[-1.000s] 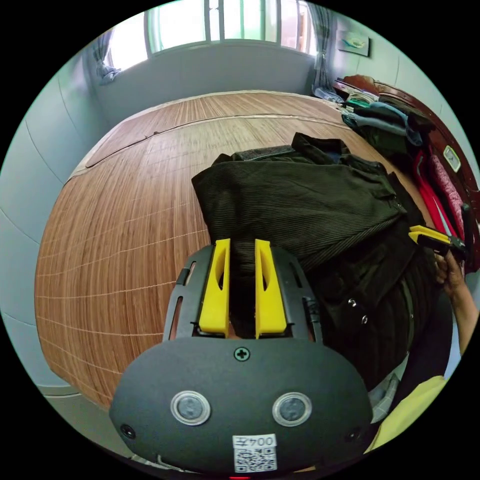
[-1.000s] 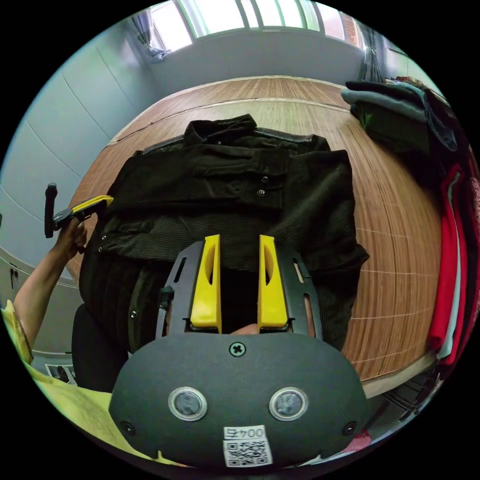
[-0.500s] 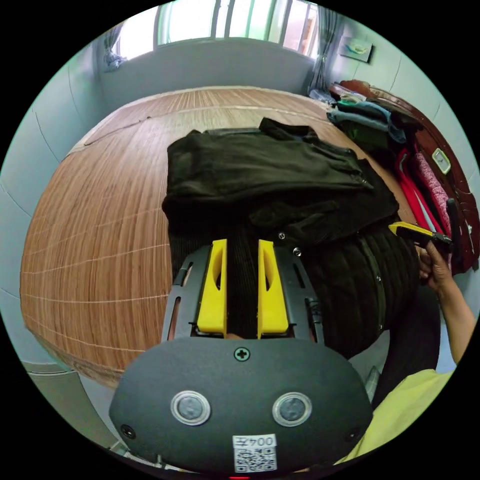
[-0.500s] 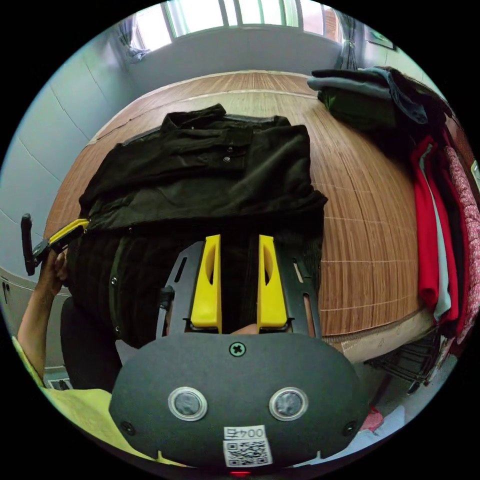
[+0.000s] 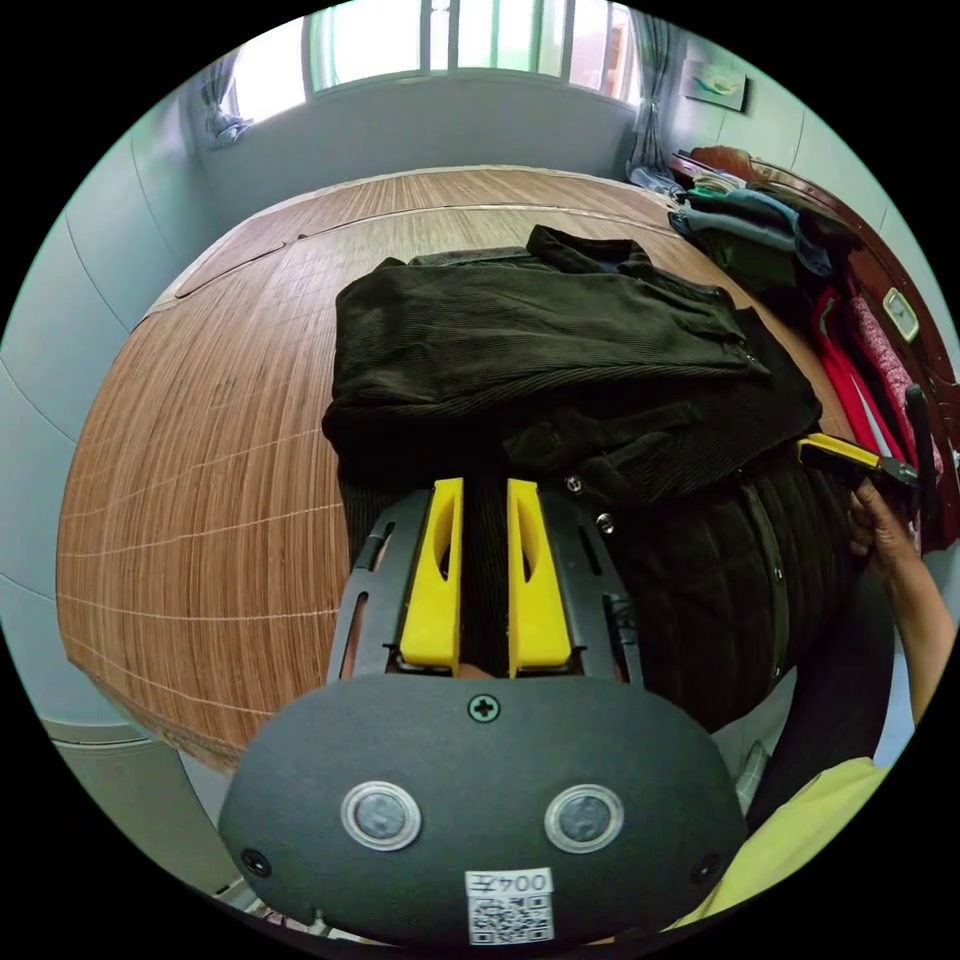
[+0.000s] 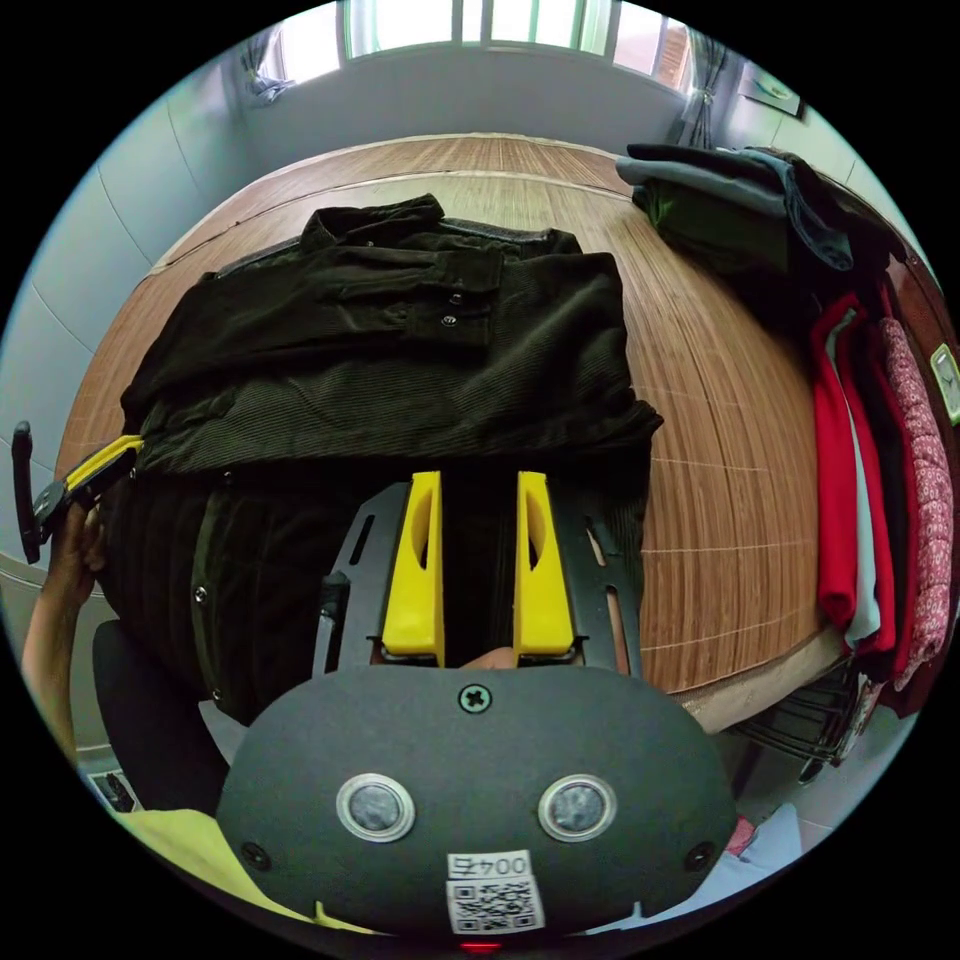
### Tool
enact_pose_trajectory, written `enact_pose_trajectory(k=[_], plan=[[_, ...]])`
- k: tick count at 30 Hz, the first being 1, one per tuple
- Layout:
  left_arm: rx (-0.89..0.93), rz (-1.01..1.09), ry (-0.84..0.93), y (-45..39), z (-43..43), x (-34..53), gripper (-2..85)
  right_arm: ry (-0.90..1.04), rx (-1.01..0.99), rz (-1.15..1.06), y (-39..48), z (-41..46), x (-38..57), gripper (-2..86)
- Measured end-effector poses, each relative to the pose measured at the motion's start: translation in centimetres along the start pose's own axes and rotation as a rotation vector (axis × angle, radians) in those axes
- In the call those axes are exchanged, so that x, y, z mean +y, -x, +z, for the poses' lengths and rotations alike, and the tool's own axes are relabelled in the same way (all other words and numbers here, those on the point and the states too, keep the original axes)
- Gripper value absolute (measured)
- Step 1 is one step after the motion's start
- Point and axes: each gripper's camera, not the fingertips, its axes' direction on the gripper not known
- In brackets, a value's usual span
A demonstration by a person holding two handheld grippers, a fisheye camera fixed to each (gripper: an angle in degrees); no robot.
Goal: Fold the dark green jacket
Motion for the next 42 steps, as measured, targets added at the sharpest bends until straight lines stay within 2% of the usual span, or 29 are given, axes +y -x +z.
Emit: enact_pose_trajectory(k=[10,13,15,18,24,30,37,39,41,42], plan=[[0.036,-0.007,-0.005,2.6,1.5,-1.8,7.0,0.016,-0.039,0.029,-4.4,-3.7,-1.8,10.8],[0.104,0.006,0.033,4.7,0.7,-2.5,7.9,0.051,-0.182,0.011,-8.0,-6.6,-2.4,10.1],[0.127,-0.038,-0.054,7.8,-1.3,-3.0,8.8,-0.070,-0.298,0.051,-12.9,-9.9,-3.2,9.9],[0.137,-0.163,-0.123,13.3,-2.2,-4.9,9.9,-0.144,-0.385,0.133,-19.1,-11.7,-6.4,10.2],[0.305,-0.326,0.021,21.8,3.6,-9.9,13.8,-0.050,-0.557,0.247,-27.2,-8.6,-14.3,13.2],[0.476,-0.451,0.013,25.6,8.1,-12.1,14.3,0.066,-0.636,0.278,-30.2,-5.5,-17.2,12.8],[0.512,-0.384,0.040,25.5,10.0,-15.8,13.4,0.092,-0.861,0.277,-31.5,-3.6,-18.3,10.6],[0.570,-0.396,0.046,25.0,10.9,-16.6,12.4,0.130,-0.901,0.249,-30.5,-2.8,-18.7,7.7],[0.614,-0.413,0.051,24.5,11.7,-16.9,10.5,0.125,-0.850,0.217,-29.3,-3.2,-18.9,5.5],[0.598,-0.405,0.047,23.9,11.7,-17.0,7.0,0.098,-0.789,0.195,-28.5,-4.0,-18.8,4.7]])
